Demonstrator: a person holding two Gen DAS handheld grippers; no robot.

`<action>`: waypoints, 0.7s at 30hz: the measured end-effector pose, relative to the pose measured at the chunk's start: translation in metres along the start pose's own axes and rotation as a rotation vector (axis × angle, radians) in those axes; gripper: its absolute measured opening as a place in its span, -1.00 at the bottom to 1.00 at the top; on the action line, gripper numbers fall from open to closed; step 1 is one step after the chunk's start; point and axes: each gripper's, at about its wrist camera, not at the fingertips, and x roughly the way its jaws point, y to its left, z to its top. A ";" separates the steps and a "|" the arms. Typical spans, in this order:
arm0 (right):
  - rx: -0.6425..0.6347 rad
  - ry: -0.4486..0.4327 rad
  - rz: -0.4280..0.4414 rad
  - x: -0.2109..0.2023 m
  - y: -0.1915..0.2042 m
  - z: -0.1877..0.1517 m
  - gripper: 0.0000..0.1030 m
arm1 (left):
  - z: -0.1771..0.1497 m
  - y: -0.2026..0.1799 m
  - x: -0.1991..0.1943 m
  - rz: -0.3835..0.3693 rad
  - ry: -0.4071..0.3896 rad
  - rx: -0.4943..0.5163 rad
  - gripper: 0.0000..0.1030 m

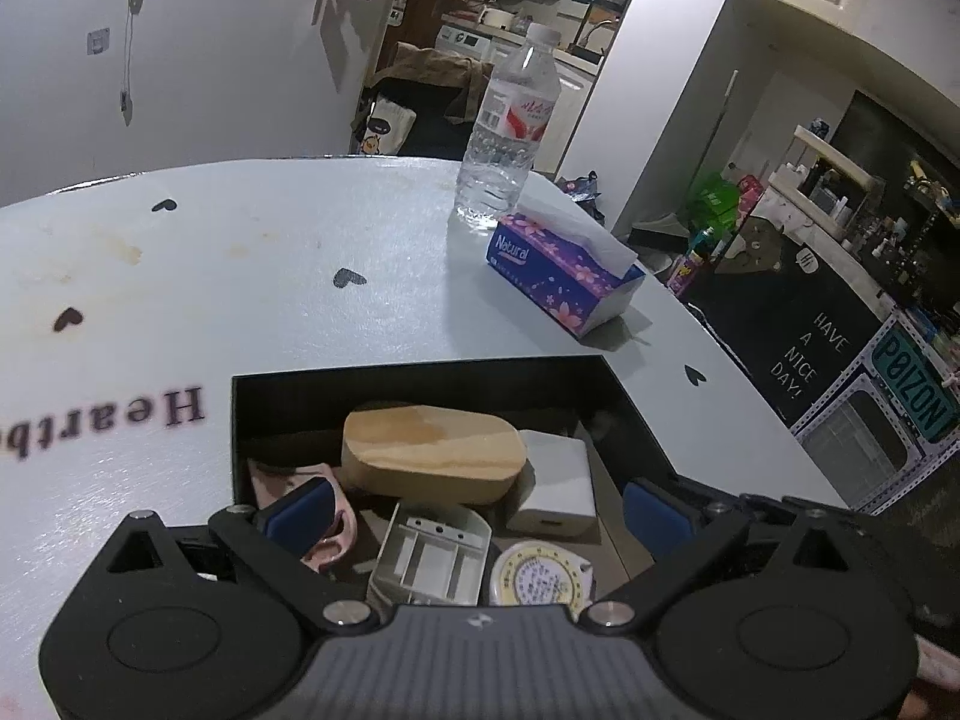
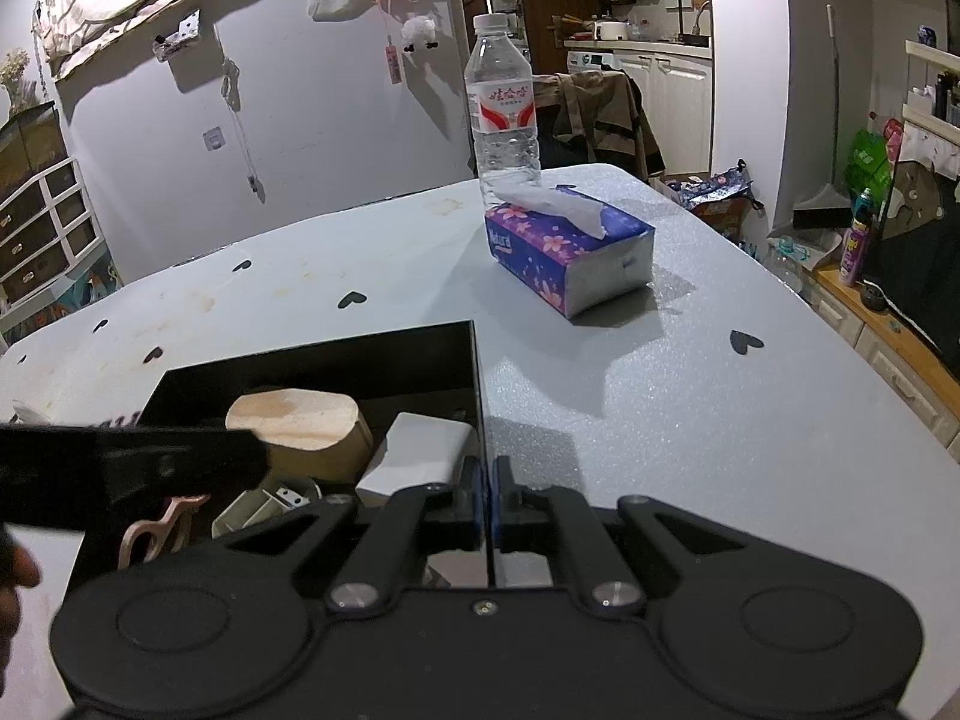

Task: Organize rigid objects
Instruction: 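Carry the wooden oval block into the black box and open the left tool, then withdraw the left tool and move it to the white suction cup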

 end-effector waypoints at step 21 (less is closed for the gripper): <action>-0.012 -0.002 -0.001 0.000 0.000 -0.001 -0.93 | -0.045 0.038 -0.083 0.112 -0.139 0.125 1.00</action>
